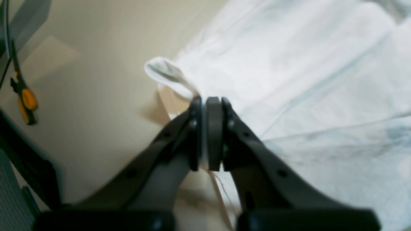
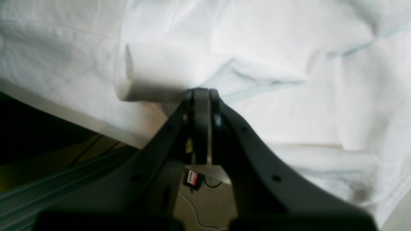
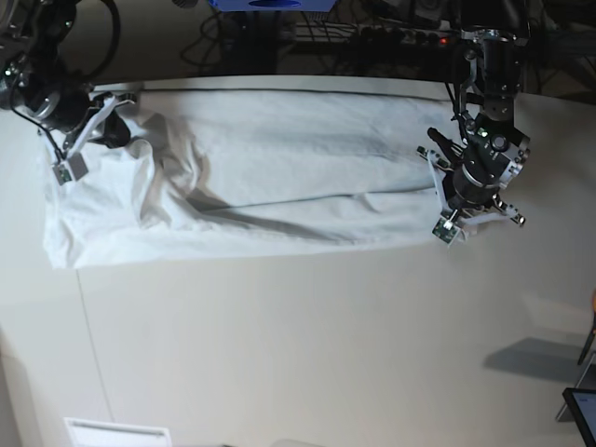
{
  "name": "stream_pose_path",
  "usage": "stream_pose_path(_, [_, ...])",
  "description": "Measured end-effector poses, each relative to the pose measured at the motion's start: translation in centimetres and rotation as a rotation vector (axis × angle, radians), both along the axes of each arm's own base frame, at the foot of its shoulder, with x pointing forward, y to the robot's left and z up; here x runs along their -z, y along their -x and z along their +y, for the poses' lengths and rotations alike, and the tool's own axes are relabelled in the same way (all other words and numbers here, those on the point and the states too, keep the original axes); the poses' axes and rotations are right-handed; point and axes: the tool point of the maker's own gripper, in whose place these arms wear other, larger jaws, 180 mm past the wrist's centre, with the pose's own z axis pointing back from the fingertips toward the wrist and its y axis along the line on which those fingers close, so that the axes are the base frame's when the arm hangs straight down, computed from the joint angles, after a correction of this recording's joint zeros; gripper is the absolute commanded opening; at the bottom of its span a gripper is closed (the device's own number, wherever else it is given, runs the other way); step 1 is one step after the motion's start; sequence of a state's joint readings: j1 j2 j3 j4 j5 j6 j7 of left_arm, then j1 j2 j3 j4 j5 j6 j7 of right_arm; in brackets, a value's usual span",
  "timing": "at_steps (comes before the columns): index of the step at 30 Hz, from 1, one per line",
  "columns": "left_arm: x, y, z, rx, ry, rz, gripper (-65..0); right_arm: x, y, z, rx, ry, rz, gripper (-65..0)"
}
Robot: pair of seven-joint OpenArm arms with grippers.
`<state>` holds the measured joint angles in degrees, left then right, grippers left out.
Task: Fold the T-shirt properly
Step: 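Slide the left gripper along the folded edge toward the collar edge, then open the left gripper and lift it off the shirt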
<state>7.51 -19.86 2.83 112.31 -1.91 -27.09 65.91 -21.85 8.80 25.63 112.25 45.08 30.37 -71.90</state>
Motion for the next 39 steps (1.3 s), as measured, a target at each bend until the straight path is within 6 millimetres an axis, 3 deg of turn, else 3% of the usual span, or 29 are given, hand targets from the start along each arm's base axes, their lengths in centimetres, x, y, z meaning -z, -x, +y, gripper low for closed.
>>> stream_pose_path(12, [1.5,2.1,-1.1,0.188,-0.034,0.082,-59.5,1.0,-0.5,-0.2,0.019,-0.024,0.024,-64.9])
stream_pose_path(20, [1.2,1.7,-2.3,0.269,-0.006,0.049,-59.3,1.1,-0.5,-0.2,0.020,-0.026,0.025,-64.9])
stream_pose_path(30, [0.5,1.5,-0.9,0.324,-0.059,0.041,-61.3,1.5,-1.1,-1.7,0.033,0.077,0.038,-64.9])
stream_pose_path(32, [0.4,1.5,-0.7,0.328,-0.067,0.041,-65.0,1.8,-1.1,-1.5,0.042,0.083,0.043,-64.9])
stream_pose_path(39, [0.3,1.6,-0.4,0.358,-0.100,0.057,-65.0,1.5,-2.0,-0.5,0.035,0.068,0.022,-64.9])
